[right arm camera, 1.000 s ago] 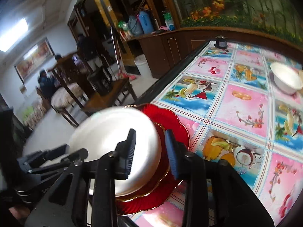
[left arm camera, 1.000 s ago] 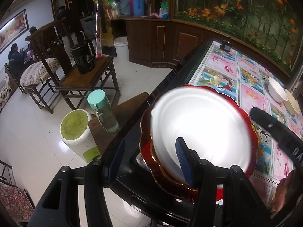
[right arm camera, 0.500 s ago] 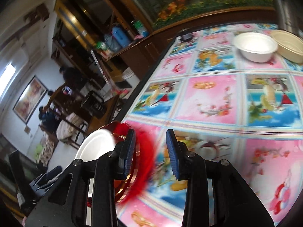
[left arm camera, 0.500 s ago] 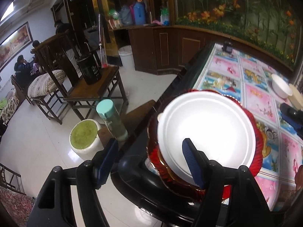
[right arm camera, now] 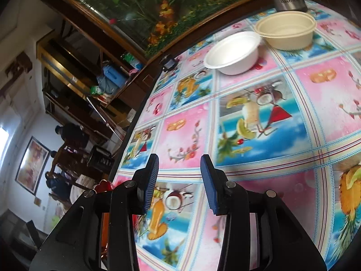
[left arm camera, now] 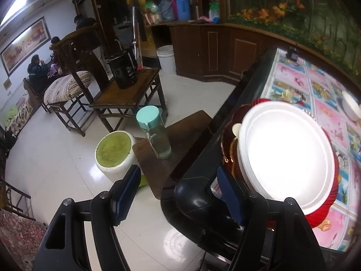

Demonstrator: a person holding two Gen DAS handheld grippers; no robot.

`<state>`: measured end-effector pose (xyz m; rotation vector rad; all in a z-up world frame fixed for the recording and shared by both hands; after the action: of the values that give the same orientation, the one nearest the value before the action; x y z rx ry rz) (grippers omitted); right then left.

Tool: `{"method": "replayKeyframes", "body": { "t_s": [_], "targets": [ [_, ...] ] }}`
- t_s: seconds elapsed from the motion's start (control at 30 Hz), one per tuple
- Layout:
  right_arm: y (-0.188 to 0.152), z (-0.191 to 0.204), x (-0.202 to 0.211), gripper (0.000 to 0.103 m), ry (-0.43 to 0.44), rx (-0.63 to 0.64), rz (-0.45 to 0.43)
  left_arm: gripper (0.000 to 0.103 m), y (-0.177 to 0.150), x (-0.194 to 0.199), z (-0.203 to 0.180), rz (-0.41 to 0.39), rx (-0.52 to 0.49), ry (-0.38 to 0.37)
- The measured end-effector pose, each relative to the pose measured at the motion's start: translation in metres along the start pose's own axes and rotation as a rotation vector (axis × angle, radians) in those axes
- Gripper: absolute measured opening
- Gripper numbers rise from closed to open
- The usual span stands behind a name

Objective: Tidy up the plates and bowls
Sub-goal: 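Move the left gripper back toward the tan ribbed bowl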

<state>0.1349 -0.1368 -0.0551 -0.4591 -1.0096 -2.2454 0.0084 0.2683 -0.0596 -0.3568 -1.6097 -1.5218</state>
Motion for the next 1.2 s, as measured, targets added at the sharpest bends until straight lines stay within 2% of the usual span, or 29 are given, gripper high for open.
{"method": "replayKeyframes", "body": {
  "t_s": [0.13,0.27,0.37,0.43,0.47,0.53,0.73,0.9,1.0,1.2],
  "targets": [
    [0.0,-0.002,-0.004,0.039,0.005,-0.004,0.016,0.07,-0.001,0.002,-0.011,-0.005,-0.04,0.019],
    [0.009,-0.003,0.004,0.039,0.007,0.021,-0.008,0.07,0.011,0.027,-0.008,-0.068,-0.022,0.026],
    [0.024,-0.012,0.015,0.039,-0.007,0.022,-0.044,0.071,0.024,0.052,-0.014,-0.127,-0.005,-0.014],
    [0.035,-0.023,0.02,0.039,-0.018,0.01,-0.064,0.075,0.033,0.067,-0.028,-0.153,-0.003,-0.08],
    [0.04,-0.03,0.023,0.039,-0.026,-0.002,-0.075,0.078,0.037,0.075,-0.038,-0.161,-0.001,-0.13],
    [0.05,-0.047,0.029,0.039,-0.034,-0.036,-0.093,0.079,0.047,0.085,-0.066,-0.167,-0.011,-0.225],
    [0.077,-0.097,0.036,0.039,-0.03,-0.121,-0.098,0.079,0.068,0.09,-0.156,-0.129,-0.067,-0.396],
    [0.1,-0.126,0.035,0.039,0.022,-0.168,-0.08,0.079,0.076,0.08,-0.231,-0.119,-0.136,-0.42],
    [0.111,-0.141,0.029,0.039,0.073,-0.209,-0.046,0.079,0.079,0.068,-0.268,-0.084,-0.163,-0.428],
    [0.126,-0.159,0.021,0.039,0.065,-0.206,-0.029,0.079,0.065,0.046,-0.338,-0.005,-0.222,-0.443]
  ]
}}
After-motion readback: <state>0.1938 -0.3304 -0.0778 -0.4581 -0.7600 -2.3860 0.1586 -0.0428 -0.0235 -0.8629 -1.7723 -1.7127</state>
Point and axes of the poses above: each gripper's, at about its wrist camera, not at the fingertips, and x roughly against the way its jaws point, z to its left, y to its top, the point moved 1 cm from there along -x, roughly the way its jaws point, and after that the axes turned 3 degrees about -z, right-handed, at the moved point
